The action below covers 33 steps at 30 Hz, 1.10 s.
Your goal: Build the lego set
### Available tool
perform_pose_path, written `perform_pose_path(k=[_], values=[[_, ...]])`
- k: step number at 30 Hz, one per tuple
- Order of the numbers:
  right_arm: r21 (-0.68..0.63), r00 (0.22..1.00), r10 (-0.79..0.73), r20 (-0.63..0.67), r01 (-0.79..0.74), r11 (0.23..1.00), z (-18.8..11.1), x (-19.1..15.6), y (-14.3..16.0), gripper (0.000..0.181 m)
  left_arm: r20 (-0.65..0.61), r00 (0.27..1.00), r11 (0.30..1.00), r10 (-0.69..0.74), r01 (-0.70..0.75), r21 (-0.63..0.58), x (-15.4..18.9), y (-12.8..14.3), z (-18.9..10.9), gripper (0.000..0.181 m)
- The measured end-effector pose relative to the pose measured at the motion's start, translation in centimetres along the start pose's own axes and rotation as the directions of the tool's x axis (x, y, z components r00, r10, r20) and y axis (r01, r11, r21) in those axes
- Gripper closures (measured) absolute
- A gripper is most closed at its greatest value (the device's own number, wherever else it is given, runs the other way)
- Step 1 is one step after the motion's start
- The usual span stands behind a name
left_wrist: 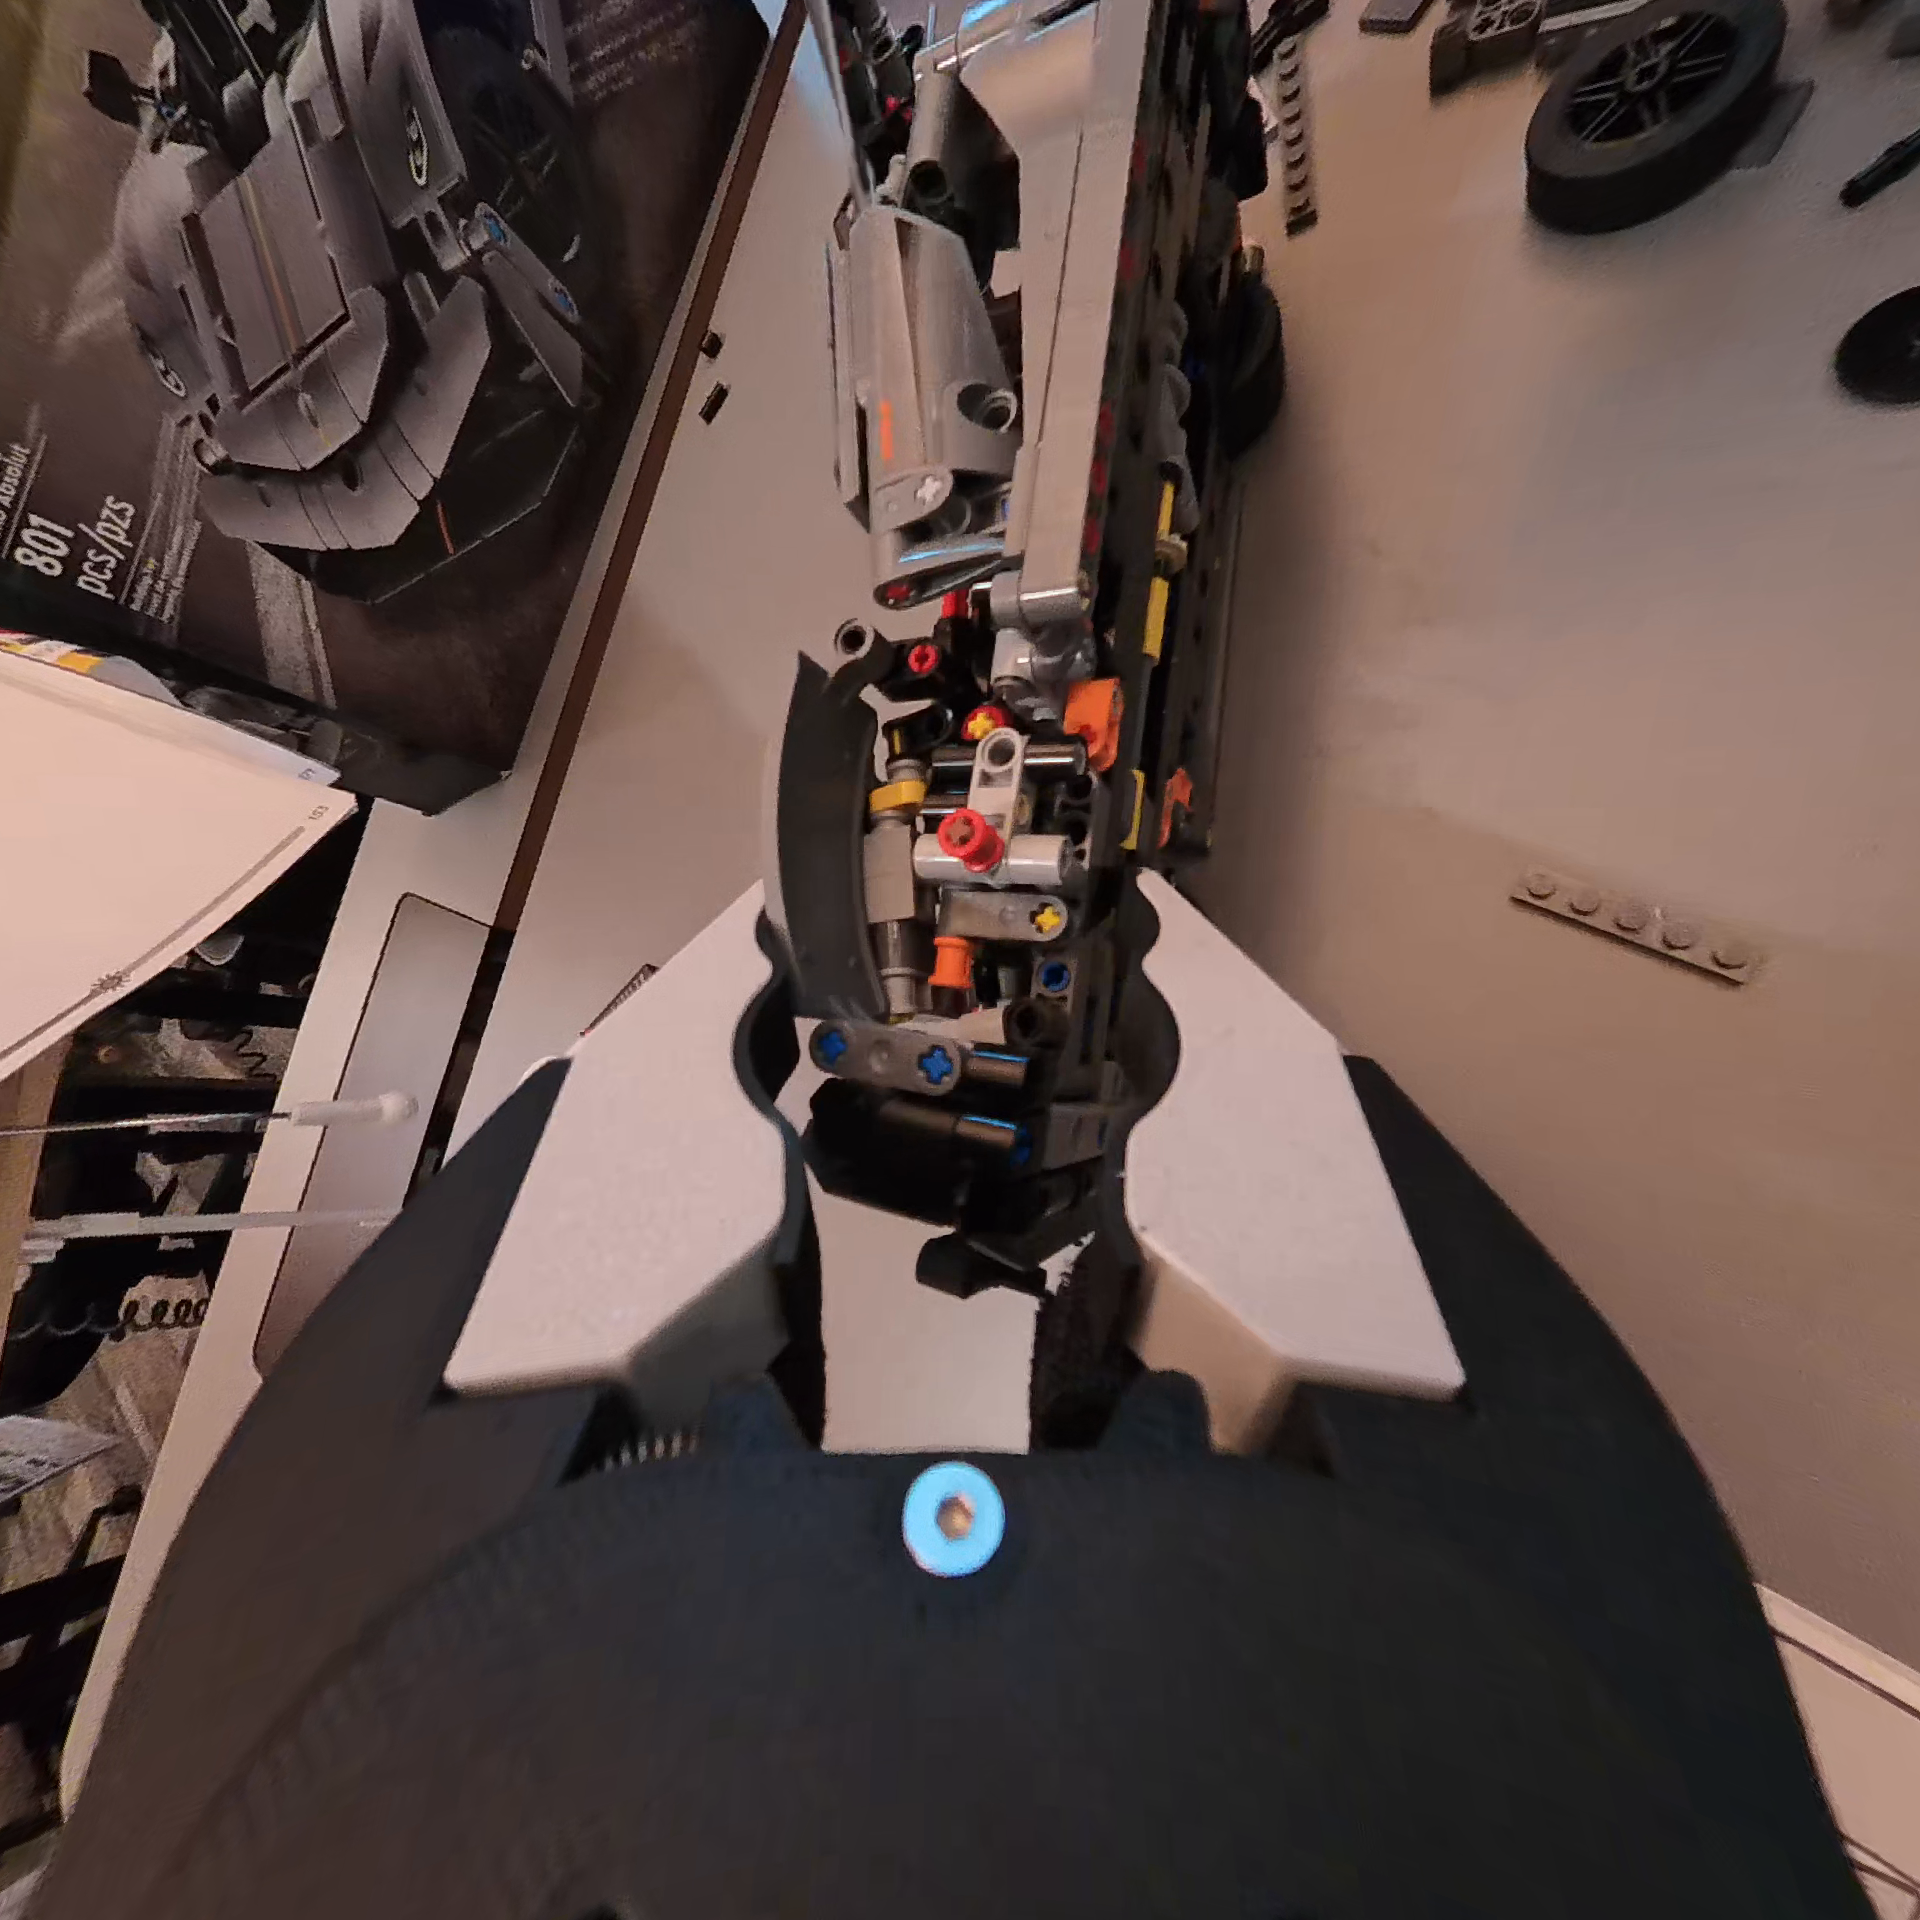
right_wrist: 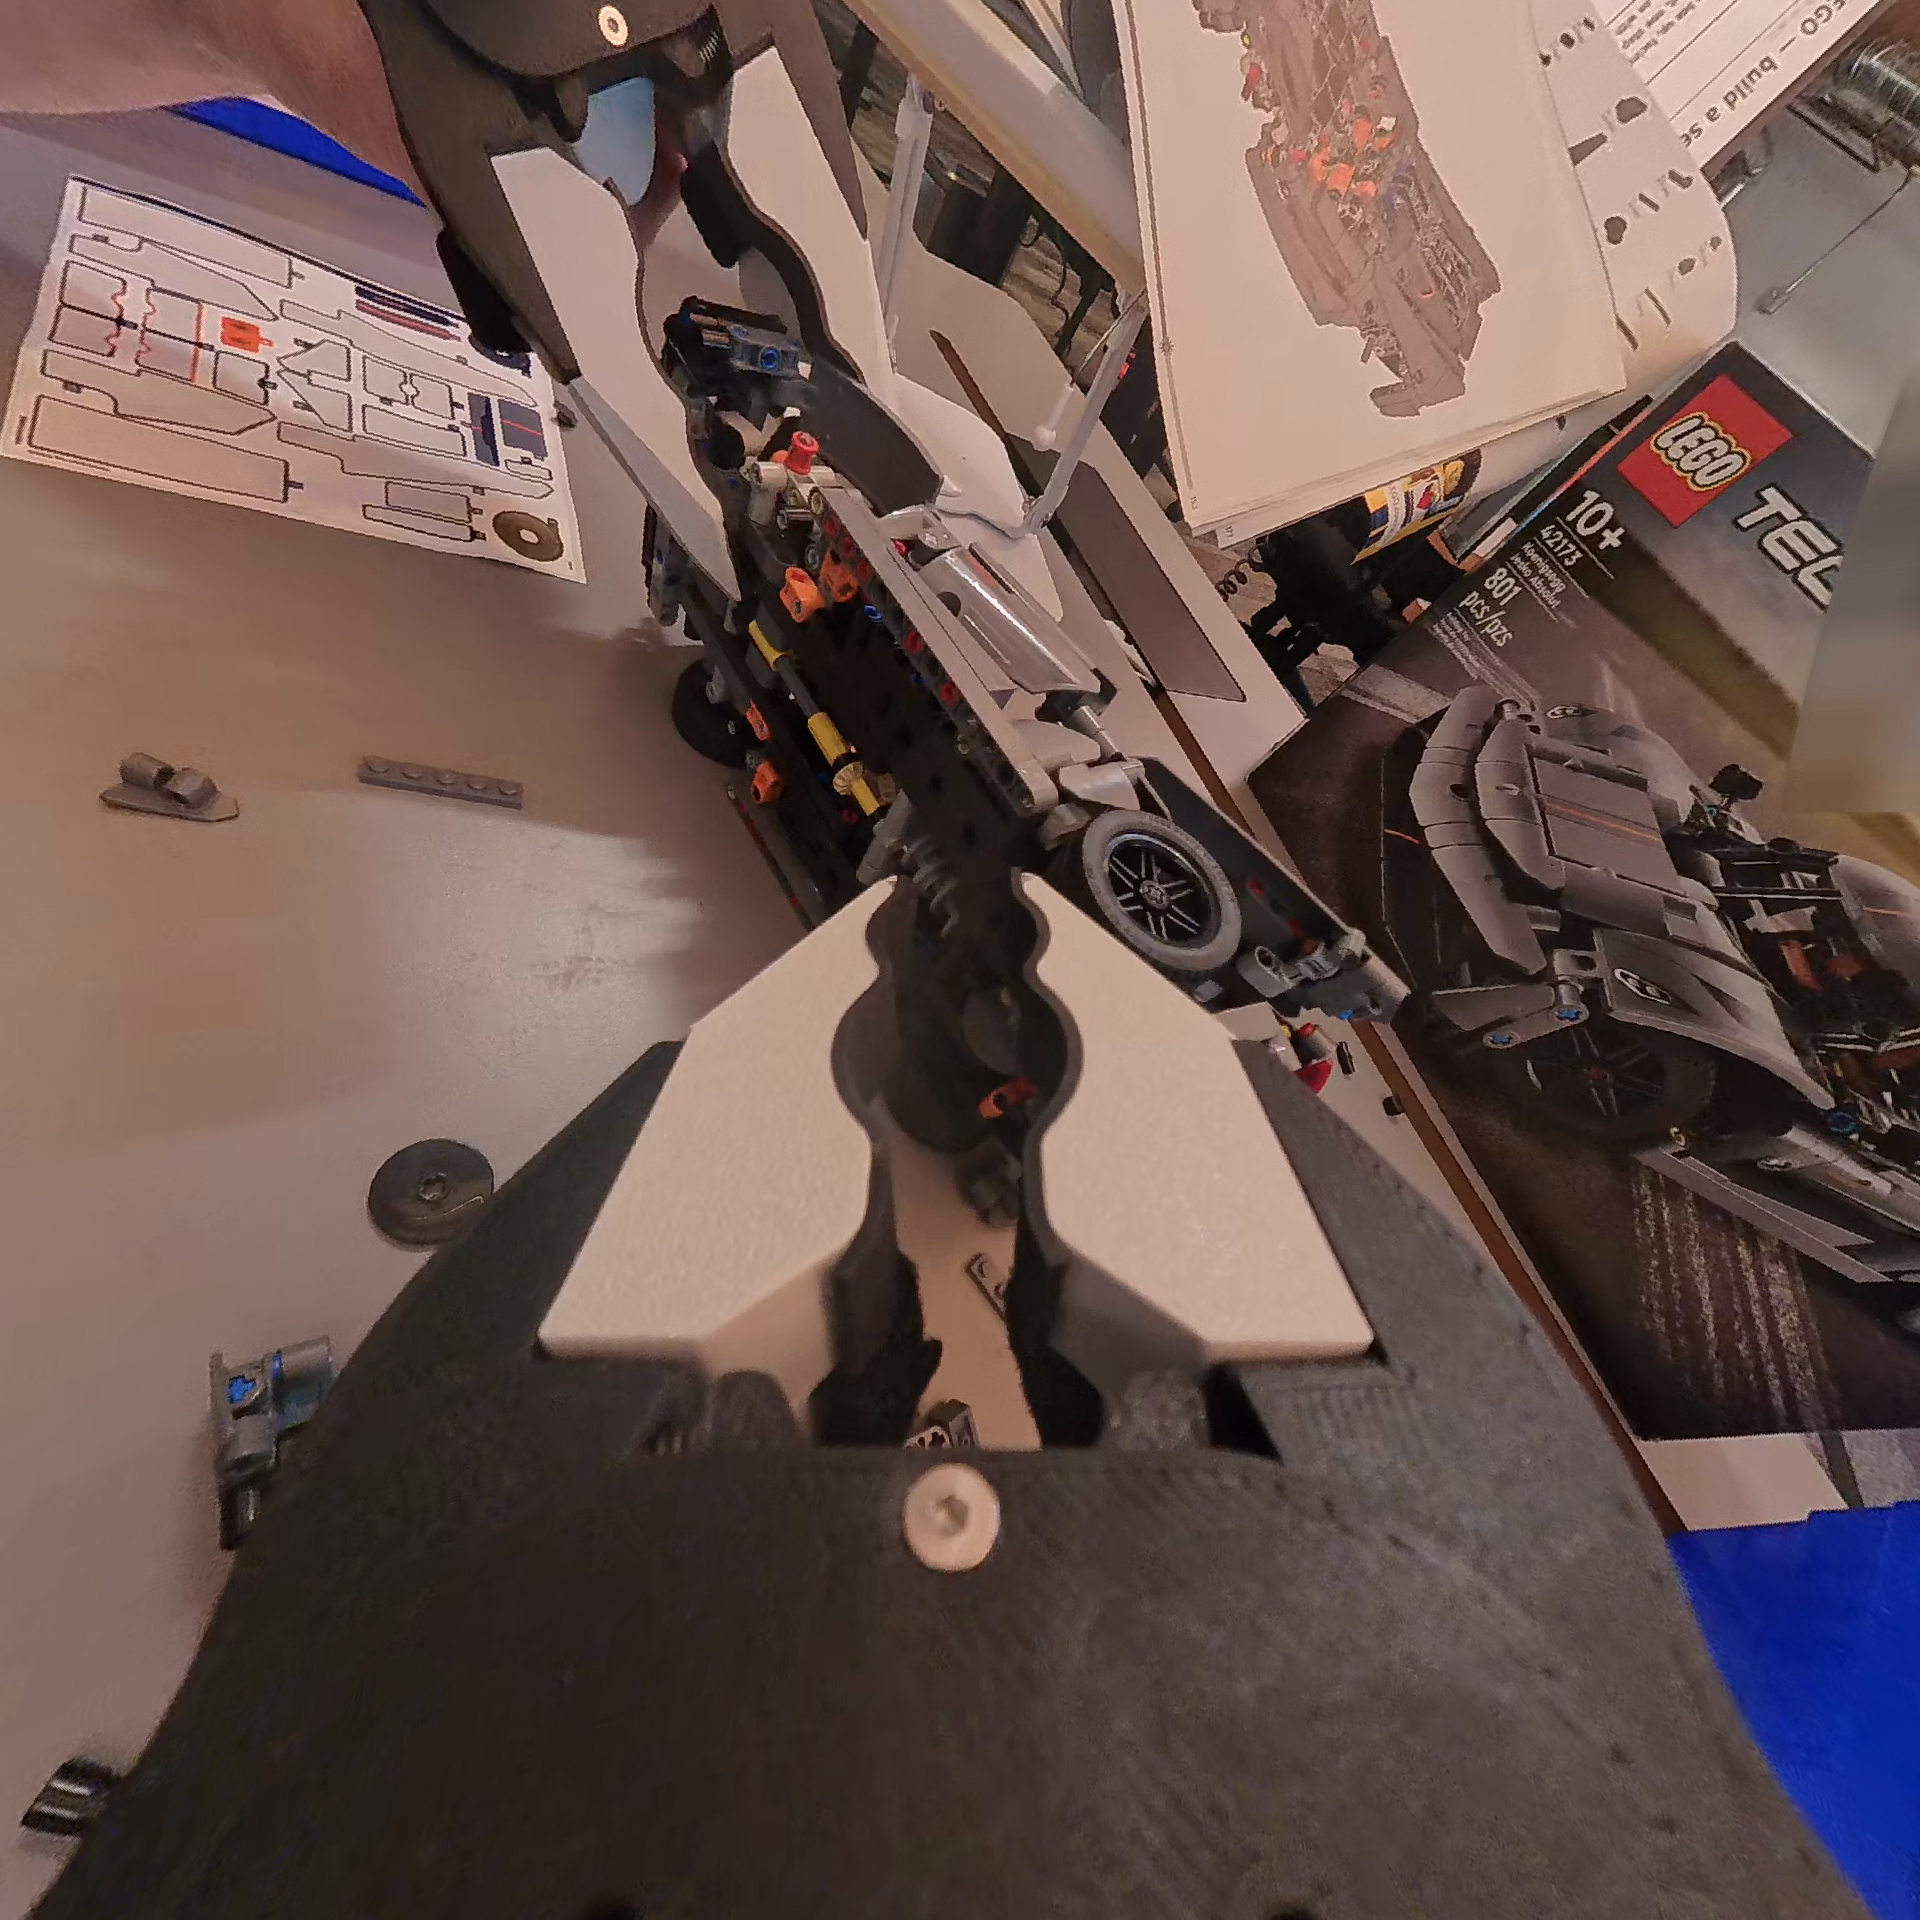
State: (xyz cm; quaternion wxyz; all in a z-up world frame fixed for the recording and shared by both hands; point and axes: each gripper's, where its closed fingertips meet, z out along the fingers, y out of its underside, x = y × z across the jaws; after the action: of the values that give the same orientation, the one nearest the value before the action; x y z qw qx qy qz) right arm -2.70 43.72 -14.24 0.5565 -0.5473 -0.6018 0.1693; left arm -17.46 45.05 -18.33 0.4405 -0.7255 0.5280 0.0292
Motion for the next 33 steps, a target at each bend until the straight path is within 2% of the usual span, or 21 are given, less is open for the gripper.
perform_pose_path(k=[4, 7, 8, 12, 33], values=[[0.001, 1.0, 0.0, -0.001, 0.0, 1.0, -0.04, 0.03, -0.02, 0.166, 0.003, 1.0, 1.0, 0.02, -0.02, 0.008, 0.07, -0.07, -0.02, 0.121], [0.003, 1.0, -0.001, -0.002, 0.001, 1.0, -0.09, 0.04, -0.11, 0.166, 0.015, 0.998, 0.998, 0.053, -0.052, -0.036, 0.21, 0.53, 0.45, 0.101], [0.004, 1.0, -0.001, -0.002, 0.001, 1.0, -0.1, 0.03, -0.14, 0.166, 0.037, 0.997, 0.996, 0.069, -0.067, -0.054, -0.02, 0.72, 0.61, 0.1], [0.007, 1.0, -0.003, -0.002, 0.003, 1.0, -0.16, 0.0, -0.28, 0.166, 0.048, 0.997, 0.997, 0.065, -0.063, -0.039, -0.21, 0.47, 0.43, 0.113], [0.009, 1.0, -0.004, 0.0, 0.004, 1.0, -0.16, -0.06, -0.33, 0.166, 0.003, 1.0, 1.0, -0.004, 0.004, -0.016, -0.1, 0.35, 0.4, 0.119]])
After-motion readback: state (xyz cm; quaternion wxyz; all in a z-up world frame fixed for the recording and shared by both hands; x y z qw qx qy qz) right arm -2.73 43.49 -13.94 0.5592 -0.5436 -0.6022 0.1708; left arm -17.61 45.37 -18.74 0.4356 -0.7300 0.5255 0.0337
